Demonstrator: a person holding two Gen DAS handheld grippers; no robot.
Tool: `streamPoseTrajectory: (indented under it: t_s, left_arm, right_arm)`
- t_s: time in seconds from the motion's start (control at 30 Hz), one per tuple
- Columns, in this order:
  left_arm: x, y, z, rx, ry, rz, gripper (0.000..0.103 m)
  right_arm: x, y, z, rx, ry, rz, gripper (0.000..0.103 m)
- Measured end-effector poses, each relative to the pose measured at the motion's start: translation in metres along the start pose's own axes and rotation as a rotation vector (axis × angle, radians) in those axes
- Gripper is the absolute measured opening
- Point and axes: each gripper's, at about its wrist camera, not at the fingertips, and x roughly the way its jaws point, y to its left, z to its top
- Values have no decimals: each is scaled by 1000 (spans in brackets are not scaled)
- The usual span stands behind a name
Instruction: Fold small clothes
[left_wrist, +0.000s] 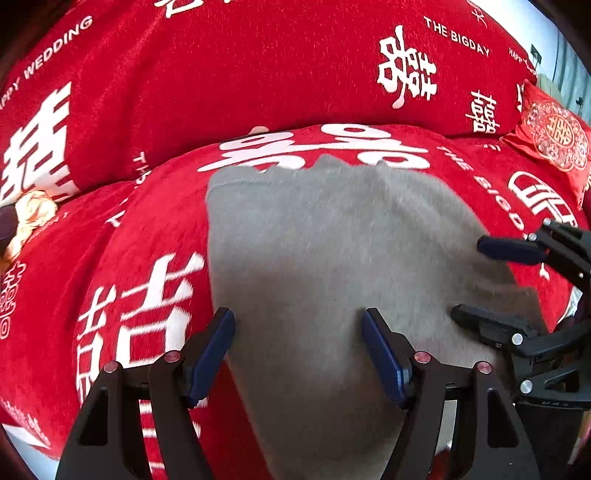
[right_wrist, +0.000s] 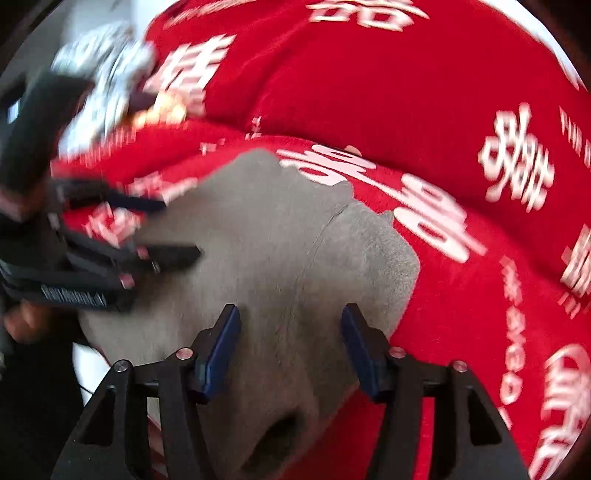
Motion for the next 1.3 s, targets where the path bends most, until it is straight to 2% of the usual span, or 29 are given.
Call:
streamPoseTrajectory:
  t_s: [0.1,0.17,0.37,0.5,0.57,0.67,0.8,0.97,1.07,1.3]
  left_arm:
    - [-6,4,-11,-31,-4,-7,75]
    - [-8,8,-18,-56,-2,-9,80]
    - [-22,10,-27,-81,2,-6,80]
    - [-27,3,-25,-76,17,27,80]
    - [-30,3,-24,-91,22,19,80]
    - [-37,2,-23,-94,7,22,80]
    - [-27,1,-24,-78,51,118,80]
    - [-26,3,-27,-88,59,97,80]
    - [-29,2,-25,-92,65,113,80]
    - [-36,-3,-17,-105,69,94,80]
  right_arm:
    - [-6,10,-10,-52,-15,-50,62]
    - [-11,9,-16,-50,-16,-56,62]
    - [-25,6,-35,-51,27,-59,63]
    - [-32,10,-34,-44,58,-64,63]
    - [-36,12,-31,-36,66,-73,63]
    - [-44,14,-26,-5,45,-52,63]
    - [-43,21,-21,5,22,-19,65]
    - [-21,19,-30,44,102,2,69]
    - [-29,16,-29,66,93,7,69]
    - [-48,20,-11,59,85,0,74]
